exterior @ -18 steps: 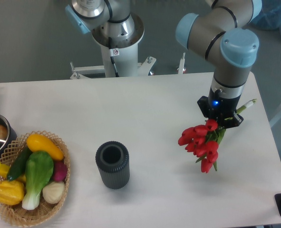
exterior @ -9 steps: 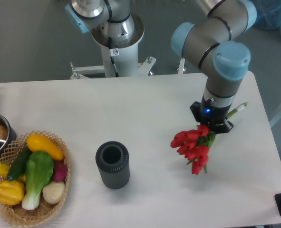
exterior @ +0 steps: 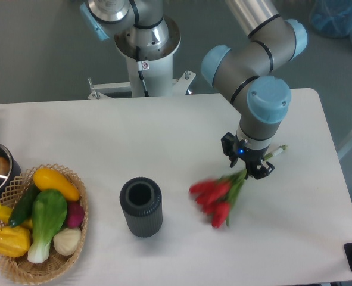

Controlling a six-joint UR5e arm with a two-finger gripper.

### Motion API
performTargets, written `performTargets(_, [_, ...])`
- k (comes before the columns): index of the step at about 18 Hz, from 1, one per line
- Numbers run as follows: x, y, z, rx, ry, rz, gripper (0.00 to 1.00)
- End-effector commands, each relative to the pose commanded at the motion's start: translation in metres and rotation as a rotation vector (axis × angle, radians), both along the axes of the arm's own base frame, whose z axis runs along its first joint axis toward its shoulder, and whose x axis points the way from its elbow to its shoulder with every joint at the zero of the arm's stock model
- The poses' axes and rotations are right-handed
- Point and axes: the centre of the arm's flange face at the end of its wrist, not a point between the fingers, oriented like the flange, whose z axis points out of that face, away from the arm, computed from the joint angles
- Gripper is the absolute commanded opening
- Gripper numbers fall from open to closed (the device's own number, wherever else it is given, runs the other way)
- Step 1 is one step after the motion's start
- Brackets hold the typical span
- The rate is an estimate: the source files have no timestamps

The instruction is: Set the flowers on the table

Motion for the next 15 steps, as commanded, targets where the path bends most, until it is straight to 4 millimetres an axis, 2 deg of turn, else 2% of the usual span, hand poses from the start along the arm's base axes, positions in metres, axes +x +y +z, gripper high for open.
performTargets(3, [-0.004,-0.001,0.006,0.017,0.027,0.003,1.00])
performTargets(6, [-0.020,-0.019,0.015,0.042,0.056,0.039,1.00])
performTargets(8, [-0.024,-0.024,0.018,0.048,0.063,0.050,1.00])
performTargets(10, [-0.029,-0.032,0.032,0.075,0.090,0.065,1.00])
performTargets(12, [-0.038,-0.043,0.036,0.104,0.087,0.083,1.00])
performTargets(15, [-0.038,-0.047,0.046,0.110,0.100,0.089,1.00])
